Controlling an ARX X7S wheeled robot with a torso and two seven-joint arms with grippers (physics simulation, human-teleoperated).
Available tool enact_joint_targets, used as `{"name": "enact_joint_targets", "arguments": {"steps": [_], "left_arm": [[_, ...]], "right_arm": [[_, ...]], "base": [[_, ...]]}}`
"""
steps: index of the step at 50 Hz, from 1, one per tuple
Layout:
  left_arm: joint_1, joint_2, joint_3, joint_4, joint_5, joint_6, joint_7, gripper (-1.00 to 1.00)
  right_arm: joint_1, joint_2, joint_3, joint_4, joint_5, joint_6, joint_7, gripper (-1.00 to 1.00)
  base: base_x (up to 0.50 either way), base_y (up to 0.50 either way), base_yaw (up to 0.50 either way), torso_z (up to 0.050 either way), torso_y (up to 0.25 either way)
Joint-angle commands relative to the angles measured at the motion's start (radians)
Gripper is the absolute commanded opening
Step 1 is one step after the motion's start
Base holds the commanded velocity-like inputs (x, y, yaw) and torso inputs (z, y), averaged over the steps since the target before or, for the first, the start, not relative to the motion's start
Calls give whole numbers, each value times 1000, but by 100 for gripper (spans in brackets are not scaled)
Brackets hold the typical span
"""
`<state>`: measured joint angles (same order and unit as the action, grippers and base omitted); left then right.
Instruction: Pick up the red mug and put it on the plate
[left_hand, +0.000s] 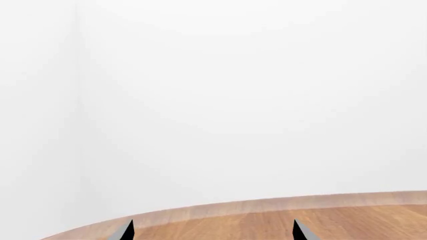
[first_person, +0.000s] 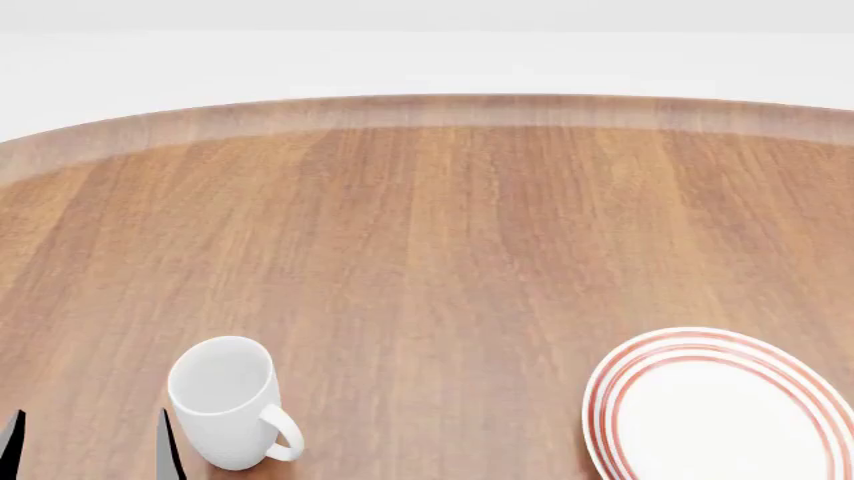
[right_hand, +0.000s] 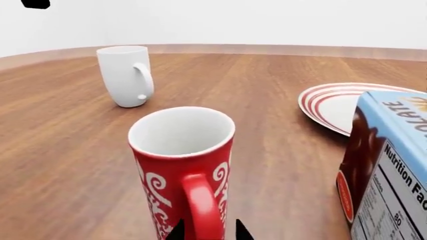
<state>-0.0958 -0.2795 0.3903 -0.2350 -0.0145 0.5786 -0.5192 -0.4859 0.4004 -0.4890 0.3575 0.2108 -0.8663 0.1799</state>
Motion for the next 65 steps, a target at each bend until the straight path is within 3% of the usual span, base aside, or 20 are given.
{"name": "enact_joint_targets", "arguments": {"steps": [1,18,28,43,55,65], "left_arm": [[-1,-2,3,0,-1,1,-3,100],[-3,-4,7,-3,2,6,-9,100],[-4,-7,11,-5,-1,10,-8,100],[-7,-10,18,-9,-2,18,-7,100],[-8,-11,20,-9,-2,19,-11,100],[-9,-12,22,-10,-3,21,-14,100]], "right_arm": [[-1,0,1,0,-1,1,5,-100],[-21,14,11,-55,-4,30,31,-100],[-159,134,124,-576,-69,280,208,-100],[-199,229,190,-989,-26,533,298,-100],[-78,324,257,-1234,171,816,395,-100],[218,412,358,-1318,522,1173,591,-100]], "base": [[0,0,0,0,0],[0,0,0,0,0],[0,0,0,0,0],[0,0,0,0,0],[0,0,0,0,0],[0,0,0,0,1]]}}
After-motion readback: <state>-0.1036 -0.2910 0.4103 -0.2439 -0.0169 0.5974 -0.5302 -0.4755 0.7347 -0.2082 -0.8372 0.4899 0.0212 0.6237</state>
